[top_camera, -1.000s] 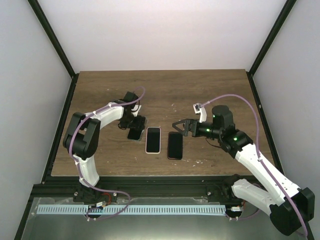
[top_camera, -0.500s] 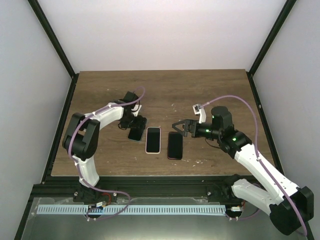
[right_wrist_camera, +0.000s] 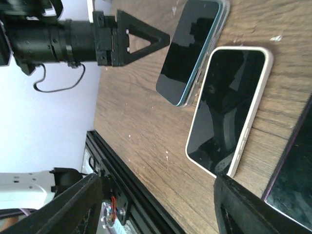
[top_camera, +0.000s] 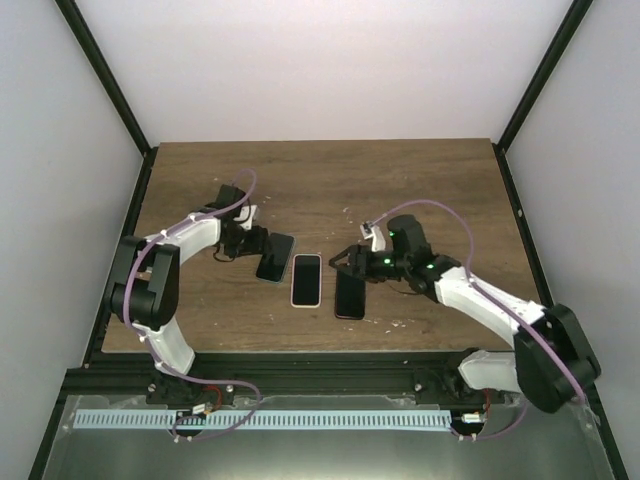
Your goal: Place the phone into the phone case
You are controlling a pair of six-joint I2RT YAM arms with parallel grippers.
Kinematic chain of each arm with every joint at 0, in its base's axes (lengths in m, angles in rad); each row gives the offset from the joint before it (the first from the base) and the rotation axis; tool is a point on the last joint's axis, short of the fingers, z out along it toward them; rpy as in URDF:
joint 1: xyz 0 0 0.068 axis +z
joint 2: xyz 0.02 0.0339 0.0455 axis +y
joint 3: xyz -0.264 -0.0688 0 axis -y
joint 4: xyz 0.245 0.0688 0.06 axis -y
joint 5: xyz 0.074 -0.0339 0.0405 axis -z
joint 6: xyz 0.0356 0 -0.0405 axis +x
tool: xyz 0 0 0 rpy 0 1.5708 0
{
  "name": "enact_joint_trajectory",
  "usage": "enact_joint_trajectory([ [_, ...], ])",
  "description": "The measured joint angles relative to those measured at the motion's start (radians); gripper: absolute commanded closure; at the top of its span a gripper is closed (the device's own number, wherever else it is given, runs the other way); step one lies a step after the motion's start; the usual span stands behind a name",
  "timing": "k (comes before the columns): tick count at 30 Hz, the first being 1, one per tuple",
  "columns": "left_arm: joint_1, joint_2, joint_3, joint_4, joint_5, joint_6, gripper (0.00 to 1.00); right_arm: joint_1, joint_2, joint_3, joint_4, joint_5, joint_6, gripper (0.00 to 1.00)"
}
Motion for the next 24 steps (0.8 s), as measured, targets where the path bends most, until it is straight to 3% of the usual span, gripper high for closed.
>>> enact_joint_trajectory([
  [4, 0.041, -0.008, -0.063, 0.073, 0.071, -0.023, 0.34, 0.082, 0.131, 0.047, 0.045, 0.029, 0.028, 0.47],
  [14, 0.097, -0.052, -0.177, 0.242, 0.182, -0.140, 0.36, 0.305, 0.528, 0.302, 0.085, 0.118, 0.089, 0.47],
  [24, 0.097, -0.052, -0.236, 0.334, 0.244, -0.216, 0.44, 0.364, 0.792, 0.515, 0.010, 0.192, 0.113, 0.46],
])
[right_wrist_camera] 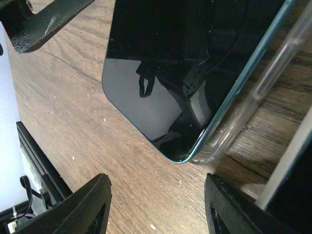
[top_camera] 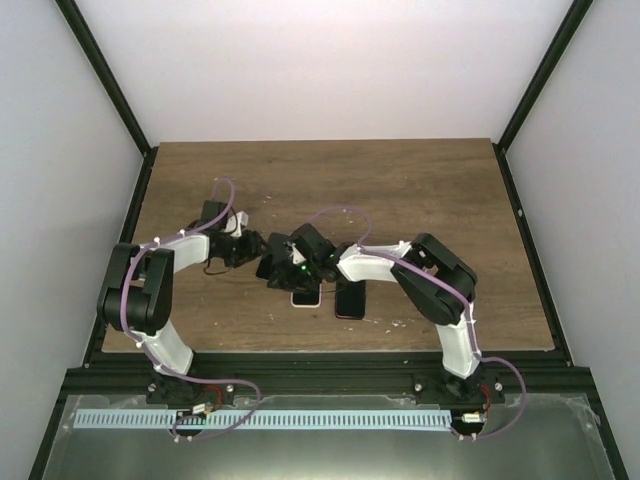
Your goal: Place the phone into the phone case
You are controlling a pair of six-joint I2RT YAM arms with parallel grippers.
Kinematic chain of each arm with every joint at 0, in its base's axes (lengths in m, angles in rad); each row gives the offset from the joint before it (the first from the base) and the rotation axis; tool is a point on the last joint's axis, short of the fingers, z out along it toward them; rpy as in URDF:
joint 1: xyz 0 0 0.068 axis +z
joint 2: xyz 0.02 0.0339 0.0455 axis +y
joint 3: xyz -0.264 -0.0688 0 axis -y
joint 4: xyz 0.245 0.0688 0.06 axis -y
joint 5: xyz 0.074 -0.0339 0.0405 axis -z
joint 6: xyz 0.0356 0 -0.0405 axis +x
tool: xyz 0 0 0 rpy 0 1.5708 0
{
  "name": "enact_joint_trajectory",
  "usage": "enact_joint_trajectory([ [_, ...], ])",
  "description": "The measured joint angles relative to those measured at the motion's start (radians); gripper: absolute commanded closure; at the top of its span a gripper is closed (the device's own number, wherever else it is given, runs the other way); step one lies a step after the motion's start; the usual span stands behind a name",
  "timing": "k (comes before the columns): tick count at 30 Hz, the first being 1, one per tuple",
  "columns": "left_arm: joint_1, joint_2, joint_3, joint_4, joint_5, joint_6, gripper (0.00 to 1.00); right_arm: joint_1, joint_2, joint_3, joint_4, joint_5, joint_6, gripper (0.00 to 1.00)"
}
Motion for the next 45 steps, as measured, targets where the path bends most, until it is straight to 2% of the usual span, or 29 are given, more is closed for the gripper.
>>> enact_joint_trajectory([
  [8, 0.000, 0.000, -0.037, 0.037, 0.027, -0.018, 0.54, -0.006, -0.014, -0.009, -0.039, 0.082, 0.003, 0.50],
  [17, -0.047, -0.005, -0.054, 0.059, 0.057, -0.056, 0.60, -0.095, -0.096, -0.117, -0.009, 0.143, 0.000, 0.54],
  [20, -0.055, -0.021, -0.054, 0.058, 0.064, -0.070, 0.57, -0.106, -0.093, -0.115, -0.006, 0.145, -0.015, 0.59],
  [22, -0.055, -0.031, -0.052, 0.051, 0.064, -0.071, 0.56, -0.109, -0.078, -0.099, -0.012, 0.148, -0.027, 0.66],
  [29, -0.023, -0.034, -0.029, 0.019, 0.041, -0.051, 0.56, -0.109, -0.007, -0.020, -0.016, 0.152, -0.060, 0.76],
  [33, -0.013, -0.033, -0.030, 0.016, 0.036, -0.039, 0.58, -0.110, 0.023, 0.020, -0.016, 0.155, -0.074, 0.87],
  [40, -0.042, -0.030, -0.035, 0.024, 0.052, -0.023, 0.70, -0.116, 0.033, 0.034, -0.010, 0.169, -0.075, 0.95],
  [45, -0.050, -0.014, -0.035, 0.022, 0.022, -0.020, 0.80, -0.117, 0.031, 0.021, 0.018, 0.178, -0.072, 0.92],
])
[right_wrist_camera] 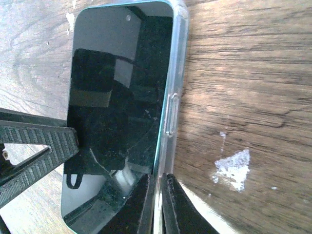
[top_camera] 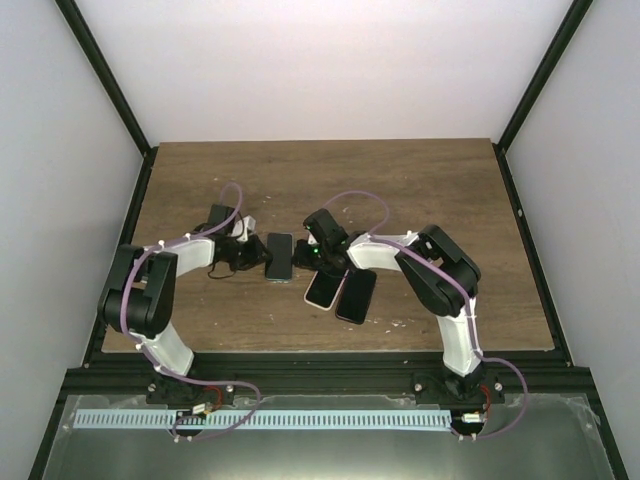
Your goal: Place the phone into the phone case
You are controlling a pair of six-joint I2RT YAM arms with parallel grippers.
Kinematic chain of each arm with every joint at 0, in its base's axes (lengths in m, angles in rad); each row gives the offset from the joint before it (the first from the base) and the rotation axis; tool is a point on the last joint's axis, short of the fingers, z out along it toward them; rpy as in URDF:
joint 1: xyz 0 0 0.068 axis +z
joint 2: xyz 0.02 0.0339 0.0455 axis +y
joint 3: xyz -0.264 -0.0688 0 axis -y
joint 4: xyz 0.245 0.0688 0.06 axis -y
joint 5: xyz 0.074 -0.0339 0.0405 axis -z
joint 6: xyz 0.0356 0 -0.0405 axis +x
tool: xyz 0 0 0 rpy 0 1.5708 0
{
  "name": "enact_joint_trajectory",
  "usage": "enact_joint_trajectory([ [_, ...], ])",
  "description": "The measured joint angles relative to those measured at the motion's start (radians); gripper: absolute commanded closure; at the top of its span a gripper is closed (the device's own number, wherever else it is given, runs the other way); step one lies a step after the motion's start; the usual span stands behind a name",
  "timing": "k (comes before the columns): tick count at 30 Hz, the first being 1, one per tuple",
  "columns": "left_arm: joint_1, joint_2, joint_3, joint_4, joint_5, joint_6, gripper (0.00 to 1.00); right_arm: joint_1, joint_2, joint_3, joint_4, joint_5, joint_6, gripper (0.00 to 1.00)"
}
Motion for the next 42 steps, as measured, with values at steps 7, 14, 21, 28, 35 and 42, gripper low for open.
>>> enact_joint_trajectory([
  [7, -0.008, 0.001, 0.004, -0.011, -0.026, -0.001, 0.68, -0.032, -0.008, -0.058, 0.079, -0.035, -0.003, 0.78],
  [14, 0.020, -0.030, 0.004, -0.025, -0.024, 0.005, 0.67, -0.061, -0.008, -0.086, 0.147, -0.114, 0.002, 0.71],
  [21, 0.023, -0.025, -0.012, -0.019, -0.002, 0.013, 0.75, -0.064, 0.015, -0.074, 0.182, -0.157, 0.022, 0.65],
  [28, 0.025, -0.002, -0.024, -0.012, 0.013, 0.025, 0.80, -0.062, 0.060, -0.009, 0.187, -0.203, 0.042, 0.55],
  [35, 0.034, -0.002, -0.027, -0.005, 0.020, 0.027, 0.82, -0.070, 0.076, -0.019, 0.271, -0.274, 0.084, 0.50],
  [42, 0.068, -0.011, -0.039, -0.005, 0.027, 0.024, 0.80, -0.073, 0.078, -0.077, 0.429, -0.362, 0.155, 0.48],
])
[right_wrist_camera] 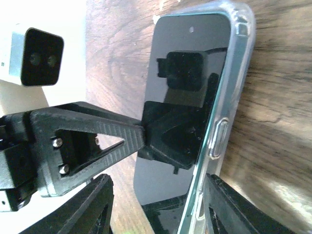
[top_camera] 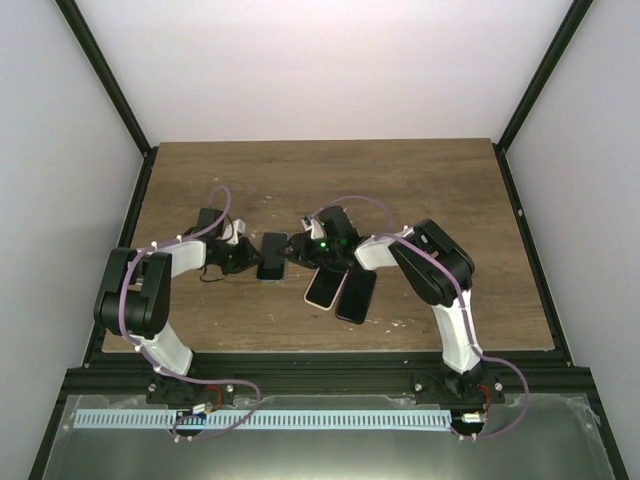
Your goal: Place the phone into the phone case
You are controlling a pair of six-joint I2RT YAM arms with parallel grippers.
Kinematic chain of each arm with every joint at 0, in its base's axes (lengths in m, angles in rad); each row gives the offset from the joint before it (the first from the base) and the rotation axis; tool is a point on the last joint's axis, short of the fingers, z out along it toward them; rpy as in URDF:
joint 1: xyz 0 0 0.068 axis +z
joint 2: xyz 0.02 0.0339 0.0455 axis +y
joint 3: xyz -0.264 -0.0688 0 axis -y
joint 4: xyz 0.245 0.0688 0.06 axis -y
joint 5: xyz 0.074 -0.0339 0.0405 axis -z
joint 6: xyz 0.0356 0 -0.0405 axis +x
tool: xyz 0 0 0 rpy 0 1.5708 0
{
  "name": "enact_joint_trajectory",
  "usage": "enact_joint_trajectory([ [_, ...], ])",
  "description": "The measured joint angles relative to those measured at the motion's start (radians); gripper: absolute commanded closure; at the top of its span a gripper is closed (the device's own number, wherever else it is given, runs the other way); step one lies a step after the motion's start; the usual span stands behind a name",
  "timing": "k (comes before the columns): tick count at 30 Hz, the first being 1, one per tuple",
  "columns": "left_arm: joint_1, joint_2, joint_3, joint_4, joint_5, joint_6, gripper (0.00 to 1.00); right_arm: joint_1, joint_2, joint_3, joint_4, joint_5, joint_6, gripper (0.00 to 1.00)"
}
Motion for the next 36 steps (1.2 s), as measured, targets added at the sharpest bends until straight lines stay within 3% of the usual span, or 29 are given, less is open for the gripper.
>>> enact_joint_trajectory([
  [8, 0.005, -0.015, -0.045, 0.047, 0.026, -0.034, 0.79, 0.011, -0.003, -0.022, 0.090, -0.040, 0.051, 0.48],
  [14, 0.005, -0.035, -0.082, 0.077, 0.070, -0.071, 0.78, 0.018, -0.040, 0.000, -0.074, 0.074, -0.002, 0.47],
  [24, 0.002, -0.068, -0.106, 0.080, 0.105, -0.120, 0.68, 0.016, -0.051, 0.048, -0.255, 0.187, -0.103, 0.43],
  [36, 0.005, -0.006, -0.028, 0.038, 0.019, -0.052, 0.84, 0.042, 0.011, 0.167, -0.311, 0.216, -0.136, 0.34],
])
